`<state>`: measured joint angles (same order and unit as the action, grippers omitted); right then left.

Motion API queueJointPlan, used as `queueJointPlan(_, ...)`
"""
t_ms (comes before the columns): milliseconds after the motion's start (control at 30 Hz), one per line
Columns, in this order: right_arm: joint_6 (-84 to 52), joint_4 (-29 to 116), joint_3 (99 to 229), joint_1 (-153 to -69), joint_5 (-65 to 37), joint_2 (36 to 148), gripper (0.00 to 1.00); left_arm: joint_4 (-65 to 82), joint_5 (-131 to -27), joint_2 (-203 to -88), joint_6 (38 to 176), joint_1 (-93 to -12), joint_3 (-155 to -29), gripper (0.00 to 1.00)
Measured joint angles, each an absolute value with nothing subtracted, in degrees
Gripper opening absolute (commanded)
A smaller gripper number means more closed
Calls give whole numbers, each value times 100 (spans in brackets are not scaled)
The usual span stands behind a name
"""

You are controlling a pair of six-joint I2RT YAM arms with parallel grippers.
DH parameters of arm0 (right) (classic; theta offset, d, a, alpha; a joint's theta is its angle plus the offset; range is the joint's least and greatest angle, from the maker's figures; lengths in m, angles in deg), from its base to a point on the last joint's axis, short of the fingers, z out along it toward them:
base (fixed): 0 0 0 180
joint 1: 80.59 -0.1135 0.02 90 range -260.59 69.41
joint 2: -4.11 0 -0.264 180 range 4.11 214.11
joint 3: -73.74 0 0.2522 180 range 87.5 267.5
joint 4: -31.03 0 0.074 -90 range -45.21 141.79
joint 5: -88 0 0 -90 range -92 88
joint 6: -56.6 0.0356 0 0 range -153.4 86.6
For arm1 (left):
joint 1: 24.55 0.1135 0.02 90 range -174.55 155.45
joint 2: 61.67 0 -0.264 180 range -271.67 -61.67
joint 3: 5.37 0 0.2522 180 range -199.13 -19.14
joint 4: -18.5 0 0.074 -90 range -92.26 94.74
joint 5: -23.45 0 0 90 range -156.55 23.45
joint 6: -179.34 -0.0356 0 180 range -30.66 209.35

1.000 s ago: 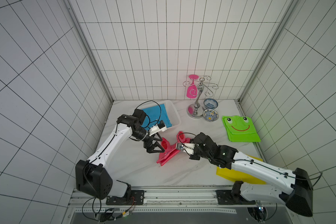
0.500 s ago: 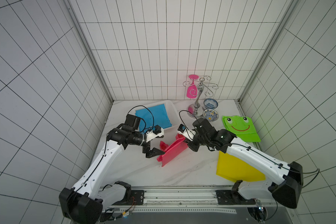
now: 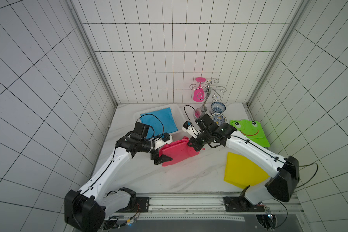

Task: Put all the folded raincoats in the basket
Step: Pick up the raincoat from the center of the board.

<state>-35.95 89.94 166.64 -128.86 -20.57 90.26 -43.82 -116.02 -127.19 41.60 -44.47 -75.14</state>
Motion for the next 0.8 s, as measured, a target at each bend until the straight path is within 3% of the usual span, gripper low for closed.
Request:
queueJointPlan(67,-3571,9039,16679,-12877,-2155,9026,0,-4299,-11421,-12732,4129,-4467,-7517,0)
queueJointPlan(267,-3940,9131,16679,-12853,-2614,8984,0,-4718,-11045,-12798,3810,-4340,-8015,0)
queueJointPlan(633,-6541,9645,17499,-12923,-3154,8350,0,-6371,-11251,-12863,2879,-4091,-10030,0)
queueJointPlan(800,-7413,9741,18314,-13129,-2767,8527,0,-6707,-11194,-12896,2778,-3868,-10793,0)
